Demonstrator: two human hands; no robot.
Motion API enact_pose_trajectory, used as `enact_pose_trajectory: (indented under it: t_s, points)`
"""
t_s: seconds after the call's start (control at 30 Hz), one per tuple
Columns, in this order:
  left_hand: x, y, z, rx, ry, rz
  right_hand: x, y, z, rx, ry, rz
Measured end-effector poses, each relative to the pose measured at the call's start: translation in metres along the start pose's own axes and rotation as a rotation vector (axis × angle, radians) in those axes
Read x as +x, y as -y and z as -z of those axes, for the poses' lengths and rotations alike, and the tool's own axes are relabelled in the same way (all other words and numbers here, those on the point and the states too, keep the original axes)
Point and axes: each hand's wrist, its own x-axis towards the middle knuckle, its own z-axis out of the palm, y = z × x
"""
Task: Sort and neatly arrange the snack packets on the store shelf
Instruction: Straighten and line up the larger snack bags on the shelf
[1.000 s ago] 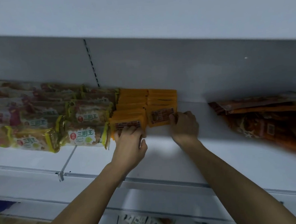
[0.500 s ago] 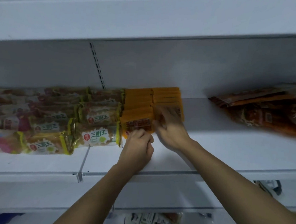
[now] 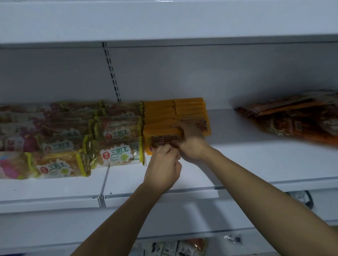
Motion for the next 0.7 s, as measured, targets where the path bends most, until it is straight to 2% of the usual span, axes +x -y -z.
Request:
enact_pose_trajectory:
  t_s: [0.13,0.27,0.4,0.47,0.57,0.7]
  points:
    - [0.000,0.000,0.000,0.008,-0.002,-0.006,0.001,0.001,-0.002,0.016,0.014,-0.077]
    - [-0.001,0.000,0.000,0.016,-0.005,-0.014,-0.001,0.001,-0.002,0.387,0.012,-0.209]
    - [-0.001,0.000,0.000,0.005,-0.022,-0.030,0.000,-0.010,0.002,0.464,0.070,-0.246]
    - [-0.002,0.000,0.000,0.012,-0.032,-0.061,-0.004,-0.014,0.014,0.576,0.048,-0.273]
    - [-0.001,0.001,-0.001,0.019,-0.018,-0.067,-0.008,-0.030,0.047,0.537,-0.013,-0.294]
    - [0.007,0.000,-0.001,0.084,0.026,0.069,-0.005,-0.066,0.080,0.468,-0.058,-0.322]
